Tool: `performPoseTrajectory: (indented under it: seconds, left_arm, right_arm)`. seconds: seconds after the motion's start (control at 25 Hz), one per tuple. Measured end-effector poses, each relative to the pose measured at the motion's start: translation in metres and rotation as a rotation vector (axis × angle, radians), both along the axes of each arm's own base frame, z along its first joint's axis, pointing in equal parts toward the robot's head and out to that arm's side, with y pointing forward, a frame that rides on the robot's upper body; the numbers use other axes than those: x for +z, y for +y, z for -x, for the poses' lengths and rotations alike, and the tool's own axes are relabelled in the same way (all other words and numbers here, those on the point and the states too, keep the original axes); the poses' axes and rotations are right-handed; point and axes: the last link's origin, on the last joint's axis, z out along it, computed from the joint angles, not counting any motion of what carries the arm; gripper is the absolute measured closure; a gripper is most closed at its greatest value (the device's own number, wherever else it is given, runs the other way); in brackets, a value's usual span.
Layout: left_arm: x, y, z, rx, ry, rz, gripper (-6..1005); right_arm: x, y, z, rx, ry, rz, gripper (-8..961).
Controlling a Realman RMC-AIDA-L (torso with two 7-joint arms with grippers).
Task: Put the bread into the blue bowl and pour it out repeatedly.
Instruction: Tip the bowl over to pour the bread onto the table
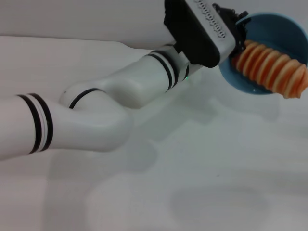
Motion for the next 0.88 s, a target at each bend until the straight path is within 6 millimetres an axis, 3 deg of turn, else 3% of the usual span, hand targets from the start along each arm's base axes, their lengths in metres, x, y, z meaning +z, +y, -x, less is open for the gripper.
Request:
performPoseTrajectory:
  seconds: [0.24, 0.88]
  left_arm:
    - [0.007, 0.007, -0.011, -0.034, 0.020, -0.052, 1000]
    - [0.010, -0.004, -0.020, -0.199, 0.087, -0.163, 1000]
  right_arm:
    - [-0.002, 0.000, 0.000, -0.002, 0.004, 0.003, 274]
    - [-0.004, 0.007, 0.004, 0.010, 0.010, 0.007, 273]
